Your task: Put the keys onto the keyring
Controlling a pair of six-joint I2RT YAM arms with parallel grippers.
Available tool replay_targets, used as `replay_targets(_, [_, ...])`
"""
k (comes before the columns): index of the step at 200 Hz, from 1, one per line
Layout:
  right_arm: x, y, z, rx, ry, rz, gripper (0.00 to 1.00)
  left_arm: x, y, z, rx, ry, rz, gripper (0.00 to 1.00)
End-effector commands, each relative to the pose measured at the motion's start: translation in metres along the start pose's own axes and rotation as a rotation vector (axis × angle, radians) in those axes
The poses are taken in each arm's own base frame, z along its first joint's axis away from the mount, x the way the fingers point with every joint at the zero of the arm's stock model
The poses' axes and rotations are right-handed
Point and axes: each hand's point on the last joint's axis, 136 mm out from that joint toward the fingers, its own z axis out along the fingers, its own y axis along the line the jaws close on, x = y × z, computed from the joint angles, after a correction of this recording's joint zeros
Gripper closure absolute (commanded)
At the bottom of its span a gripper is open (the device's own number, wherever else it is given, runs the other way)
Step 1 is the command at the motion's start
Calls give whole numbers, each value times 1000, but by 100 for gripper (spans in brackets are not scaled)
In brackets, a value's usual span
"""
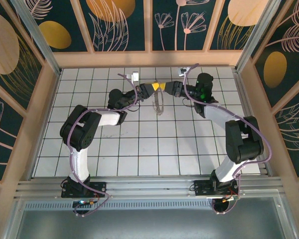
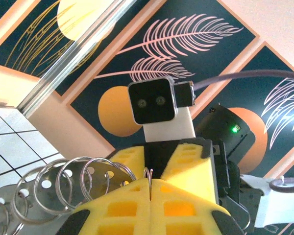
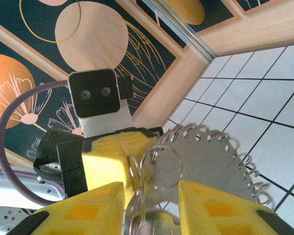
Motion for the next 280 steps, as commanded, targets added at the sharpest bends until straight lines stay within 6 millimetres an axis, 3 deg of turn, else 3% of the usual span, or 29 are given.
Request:
replay_targets(1, [-12,19,-14,-12,-57,-64,65,-11,-18,0,42,-51,55,100])
replay_targets(51, [-9,17,-23,11,-103,-67,65,-10,-22,0,67,-46,51,100])
replay_targets(139, [5,21,-9,-18,-101,-60,65,-11,-28,1,90,-37,50,100])
replay_targets(217, [-11,20,-12,-26,-141,-46,71,-10,-33,1,104,-26,54,100])
replay_targets(280, [-6,22,-7,-60,-111,-36,76,-8,-32,2,105,-19,47,100])
